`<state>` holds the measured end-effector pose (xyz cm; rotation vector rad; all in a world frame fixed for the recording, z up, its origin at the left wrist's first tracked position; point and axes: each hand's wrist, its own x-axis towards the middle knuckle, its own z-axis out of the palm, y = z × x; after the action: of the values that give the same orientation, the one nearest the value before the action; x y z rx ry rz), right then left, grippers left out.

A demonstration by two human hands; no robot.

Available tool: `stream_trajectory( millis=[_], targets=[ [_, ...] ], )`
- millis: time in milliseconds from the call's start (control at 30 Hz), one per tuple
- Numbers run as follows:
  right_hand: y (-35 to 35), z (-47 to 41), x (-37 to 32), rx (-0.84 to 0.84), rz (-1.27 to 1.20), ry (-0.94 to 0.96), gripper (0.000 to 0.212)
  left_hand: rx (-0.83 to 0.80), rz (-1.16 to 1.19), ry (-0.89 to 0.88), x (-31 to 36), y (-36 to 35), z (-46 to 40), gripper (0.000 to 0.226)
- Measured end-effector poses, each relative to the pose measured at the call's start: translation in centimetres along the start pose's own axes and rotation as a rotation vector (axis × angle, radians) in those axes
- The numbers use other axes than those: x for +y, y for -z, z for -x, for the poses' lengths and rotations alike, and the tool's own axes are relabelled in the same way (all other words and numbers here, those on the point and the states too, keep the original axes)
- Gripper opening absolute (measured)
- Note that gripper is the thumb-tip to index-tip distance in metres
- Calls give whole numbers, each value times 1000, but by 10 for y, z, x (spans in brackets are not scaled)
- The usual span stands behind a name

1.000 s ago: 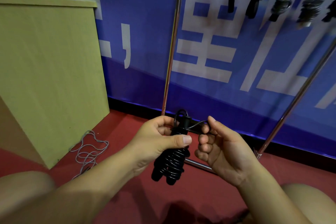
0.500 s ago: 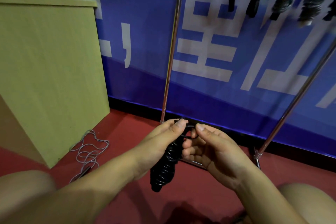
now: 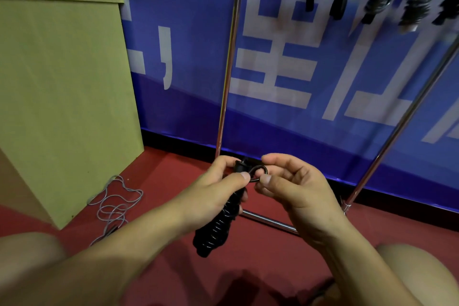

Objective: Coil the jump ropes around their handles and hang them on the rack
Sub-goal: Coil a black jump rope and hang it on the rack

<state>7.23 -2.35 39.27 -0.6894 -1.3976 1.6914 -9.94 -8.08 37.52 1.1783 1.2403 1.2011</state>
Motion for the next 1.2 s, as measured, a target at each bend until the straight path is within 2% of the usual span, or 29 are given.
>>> stream_trajectory(
  millis=[133,400,533,700,833,900,1000,1200],
  targets=[
    [1,1,2,13,86,30,28,-35,-65,-27,1,2,1,24],
    [1,4,8,37,227,33,26,-58,-167,-74,0,2,4,21],
    [0,2,13,51,185,-1,25,-76,-181,-65,0,2,3,25],
    [1,2,14,-27,181,-71,28,-94,-179,-34,3,2,3,29],
    [0,2,12,-77,35,-176,19,-118,-150,5,2,2,5,35],
    [0,1,11,-102,-16,-211,14,-123,-134,19,2,1,6,31],
    [3,-1,12,-139,-53,-257,18,-135,-137,23,0,1,6,25],
    [2,-3,11,-150,-65,-252,13,-147,-138,-2,-6,-4,6,30]
  ],
)
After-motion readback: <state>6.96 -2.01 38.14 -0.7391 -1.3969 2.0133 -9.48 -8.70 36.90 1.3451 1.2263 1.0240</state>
